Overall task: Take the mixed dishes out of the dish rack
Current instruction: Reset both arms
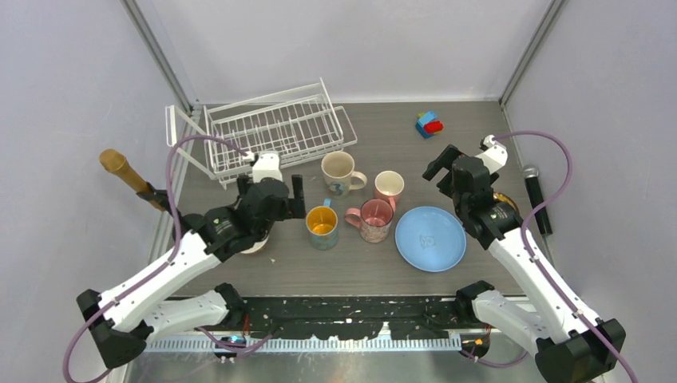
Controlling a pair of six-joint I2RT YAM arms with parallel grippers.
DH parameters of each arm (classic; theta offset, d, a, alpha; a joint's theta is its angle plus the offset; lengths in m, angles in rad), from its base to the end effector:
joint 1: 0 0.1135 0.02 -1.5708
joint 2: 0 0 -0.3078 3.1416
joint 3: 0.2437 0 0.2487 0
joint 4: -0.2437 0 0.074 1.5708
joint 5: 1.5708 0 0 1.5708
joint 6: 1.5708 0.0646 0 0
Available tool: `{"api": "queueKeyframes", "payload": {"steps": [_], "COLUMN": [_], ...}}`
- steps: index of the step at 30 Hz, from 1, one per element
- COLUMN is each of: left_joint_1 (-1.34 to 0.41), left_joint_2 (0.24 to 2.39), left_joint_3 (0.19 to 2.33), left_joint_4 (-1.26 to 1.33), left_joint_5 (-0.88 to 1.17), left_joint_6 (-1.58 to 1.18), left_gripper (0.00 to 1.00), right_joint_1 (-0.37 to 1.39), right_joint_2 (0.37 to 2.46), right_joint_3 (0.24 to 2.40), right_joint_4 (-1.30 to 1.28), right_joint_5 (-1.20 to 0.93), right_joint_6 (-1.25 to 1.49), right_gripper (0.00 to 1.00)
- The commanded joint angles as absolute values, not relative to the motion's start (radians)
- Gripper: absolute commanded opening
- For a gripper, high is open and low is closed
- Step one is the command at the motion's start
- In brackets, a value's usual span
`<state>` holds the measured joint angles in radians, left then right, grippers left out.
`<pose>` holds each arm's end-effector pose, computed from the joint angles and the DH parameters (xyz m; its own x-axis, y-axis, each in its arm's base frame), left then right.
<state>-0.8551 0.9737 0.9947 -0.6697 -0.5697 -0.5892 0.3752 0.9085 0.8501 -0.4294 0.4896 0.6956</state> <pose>0.1505 -0.1200 0.3555 -0.5260 -0.1082 -0.8436 0.0736 0.9824 -0.1719 0.1888 0.0417 0.3406 -0.2943 0.4919 -0.8194 0.3279 0.8573 0.3969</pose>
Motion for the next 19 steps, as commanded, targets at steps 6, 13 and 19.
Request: {"api": "queueKeyframes", "payload": {"steps": [6, 13, 19], "left_joint_1": [-0.820, -0.812, -0.809], "left_joint_2": [0.807, 0.787, 0.816], "left_joint_3": [0.983, 0.975, 0.977], "left_joint_4": [-0.864, -0.866, -0.865], "left_joint_5": [-0.858, -0.870, -0.870], "left_joint_6": [-0.656, -0.657, -0.651], "left_gripper": [1.00, 0.99, 1.00], "right_joint_1": [0.367, 0.367, 0.367], "right_joint_2": [0.846, 0.832, 0.807], "right_joint_3": [0.841, 0.841, 0.820], "right_joint_4": [-0.433, -0.426, -0.394], "right_joint_5": [0.531, 0.532, 0.523], "right_joint_6": [0.641, 0.610, 0.597], "right_gripper": [1.00, 1.00, 1.00]}}
